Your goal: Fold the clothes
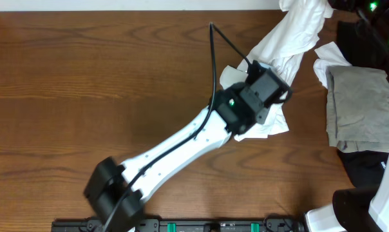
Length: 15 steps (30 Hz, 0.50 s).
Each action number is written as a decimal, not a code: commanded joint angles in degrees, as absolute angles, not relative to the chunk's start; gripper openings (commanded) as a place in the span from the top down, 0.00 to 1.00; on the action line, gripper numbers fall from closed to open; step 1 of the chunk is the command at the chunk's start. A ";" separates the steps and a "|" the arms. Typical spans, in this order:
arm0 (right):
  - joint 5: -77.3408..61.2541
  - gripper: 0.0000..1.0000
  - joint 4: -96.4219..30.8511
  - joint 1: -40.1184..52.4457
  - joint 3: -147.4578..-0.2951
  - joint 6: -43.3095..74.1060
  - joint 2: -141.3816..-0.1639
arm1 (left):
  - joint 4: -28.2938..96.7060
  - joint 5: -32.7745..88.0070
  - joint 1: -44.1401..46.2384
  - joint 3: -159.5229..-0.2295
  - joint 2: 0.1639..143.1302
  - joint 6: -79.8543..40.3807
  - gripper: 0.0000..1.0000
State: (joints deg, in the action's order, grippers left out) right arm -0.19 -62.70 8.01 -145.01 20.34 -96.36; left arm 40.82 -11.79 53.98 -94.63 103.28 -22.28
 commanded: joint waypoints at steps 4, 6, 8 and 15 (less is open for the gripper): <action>0.36 0.99 -63.20 7.14 -145.77 19.66 -96.23 | 37.76 -12.62 54.48 -84.97 85.23 -23.03 0.44; -0.10 0.99 -63.20 7.14 -145.77 19.64 -96.23 | 32.77 -12.23 54.19 -78.41 78.89 -23.42 0.44; -0.32 0.99 -63.20 7.14 -145.77 19.66 -96.23 | 24.95 -12.21 53.25 -71.29 74.11 -24.29 0.37; -1.76 0.99 -63.18 7.14 -145.77 19.70 -96.23 | -3.31 -3.95 47.72 -52.25 74.41 -24.25 0.02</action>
State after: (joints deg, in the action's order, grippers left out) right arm -0.86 -63.44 7.51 -145.01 20.32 -96.38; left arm -0.60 -8.95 49.08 -57.74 70.57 -24.14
